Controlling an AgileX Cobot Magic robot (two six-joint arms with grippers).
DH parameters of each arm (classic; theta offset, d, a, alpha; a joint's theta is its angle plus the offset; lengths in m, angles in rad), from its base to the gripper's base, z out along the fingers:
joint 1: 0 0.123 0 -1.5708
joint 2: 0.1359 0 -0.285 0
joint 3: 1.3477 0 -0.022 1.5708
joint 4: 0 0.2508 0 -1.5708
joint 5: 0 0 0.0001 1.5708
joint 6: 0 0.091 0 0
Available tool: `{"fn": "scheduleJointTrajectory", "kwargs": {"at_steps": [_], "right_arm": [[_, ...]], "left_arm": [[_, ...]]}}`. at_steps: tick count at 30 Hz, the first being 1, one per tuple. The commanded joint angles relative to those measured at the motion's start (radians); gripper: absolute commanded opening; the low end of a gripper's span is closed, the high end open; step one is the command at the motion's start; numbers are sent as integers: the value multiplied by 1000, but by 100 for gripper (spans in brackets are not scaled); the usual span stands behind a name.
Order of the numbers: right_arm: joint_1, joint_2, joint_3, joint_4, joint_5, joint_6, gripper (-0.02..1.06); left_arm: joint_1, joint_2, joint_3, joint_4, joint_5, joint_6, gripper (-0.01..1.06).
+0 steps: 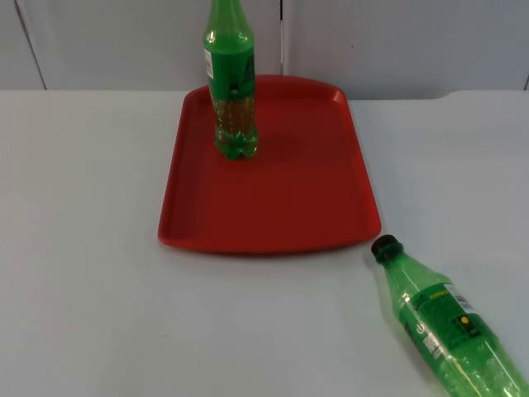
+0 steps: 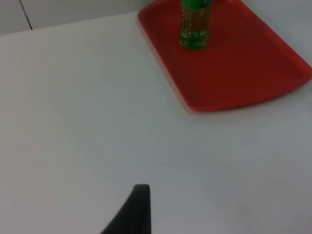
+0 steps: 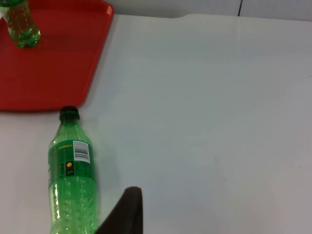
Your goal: Place the bottle upright on the tray.
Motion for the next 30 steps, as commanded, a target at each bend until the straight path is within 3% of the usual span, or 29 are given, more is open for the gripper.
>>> {"fn": "scheduleJointTrajectory", "kwargs": {"at_steps": [1, 16, 26, 30], "right_arm": [[-8, -2, 2, -1, -6, -9, 105], [-8, 24, -12, 2, -15, -31, 105], [-8, 375, -174, 73, -25, -31, 105], [-8, 616, -292, 123, -23, -33, 105]], "left_arm": [[-6, -3, 4, -2, -2, -4, 105], [-6, -3, 4, -2, -2, -4, 105], [-6, -3, 4, -2, -2, -4, 105], [-6, -3, 4, -2, -2, -4, 105]]}}
